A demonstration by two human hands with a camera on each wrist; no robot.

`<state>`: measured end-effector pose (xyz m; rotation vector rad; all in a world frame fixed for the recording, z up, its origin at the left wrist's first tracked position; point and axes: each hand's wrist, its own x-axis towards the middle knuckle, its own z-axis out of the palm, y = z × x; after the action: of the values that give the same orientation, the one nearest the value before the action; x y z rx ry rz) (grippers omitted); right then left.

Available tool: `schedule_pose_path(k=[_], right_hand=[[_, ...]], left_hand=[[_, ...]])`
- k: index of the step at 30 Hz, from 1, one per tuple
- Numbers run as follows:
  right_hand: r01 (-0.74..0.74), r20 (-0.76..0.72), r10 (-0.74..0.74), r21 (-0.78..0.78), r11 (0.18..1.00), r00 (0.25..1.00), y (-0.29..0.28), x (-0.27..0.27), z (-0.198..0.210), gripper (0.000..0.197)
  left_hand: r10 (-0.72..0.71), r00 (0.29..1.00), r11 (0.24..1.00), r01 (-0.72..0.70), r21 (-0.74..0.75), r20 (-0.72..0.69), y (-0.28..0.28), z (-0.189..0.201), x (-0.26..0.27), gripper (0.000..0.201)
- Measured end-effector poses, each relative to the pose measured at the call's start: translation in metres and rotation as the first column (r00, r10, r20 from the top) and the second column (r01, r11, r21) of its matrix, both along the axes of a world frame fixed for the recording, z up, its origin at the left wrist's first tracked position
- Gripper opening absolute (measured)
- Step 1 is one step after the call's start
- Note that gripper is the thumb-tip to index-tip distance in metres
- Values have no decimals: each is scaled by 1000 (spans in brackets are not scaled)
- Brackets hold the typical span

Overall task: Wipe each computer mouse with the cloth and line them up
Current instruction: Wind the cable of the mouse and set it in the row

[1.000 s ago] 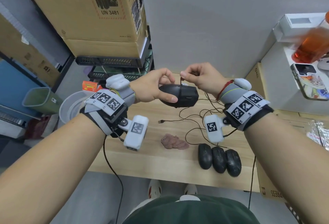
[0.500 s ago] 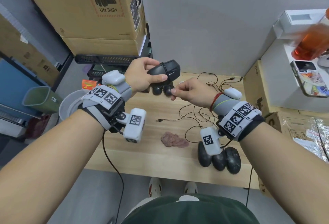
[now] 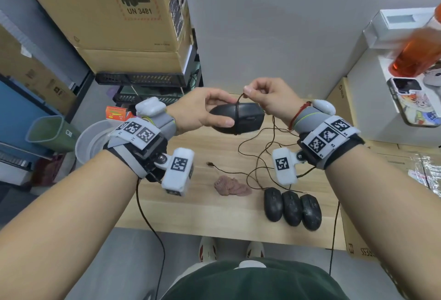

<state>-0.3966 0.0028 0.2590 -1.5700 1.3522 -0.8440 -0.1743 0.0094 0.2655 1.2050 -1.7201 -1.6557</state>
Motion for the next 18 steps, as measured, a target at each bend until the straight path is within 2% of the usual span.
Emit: schedule_pose_path(k=[3,5,7,10,12,15,18], right_hand=[[29,23,-31,87,996,999,1,0,-13,29],[-16,2,16,112,994,1000,6,6,-22,33],[-97,-4,98,118,988,995,11,14,-27,31],[-161,-119,175,114,980,977,16,21,-22,31],[-195,-206,209,87,977,956,19,22,-14,30],[-227,-223,238,71,971,945,19,22,-2,28],[-211,-197,216,44,976,956,13,21,8,25]], left_hand=[[76,984,997,-73,26,-163,-5,7,-2,51],[145,960,989,-138,47,-241,-8,10,-5,52],[237,937,971,-233,47,-255,-13,10,-6,56],[379,914,922,-387,-27,-148,-22,3,-2,51],[418,908,901,-420,-110,-37,-26,-3,2,49],[392,904,909,-353,-219,170,-30,-10,7,45],[269,910,956,-212,-205,316,-30,-12,8,50]])
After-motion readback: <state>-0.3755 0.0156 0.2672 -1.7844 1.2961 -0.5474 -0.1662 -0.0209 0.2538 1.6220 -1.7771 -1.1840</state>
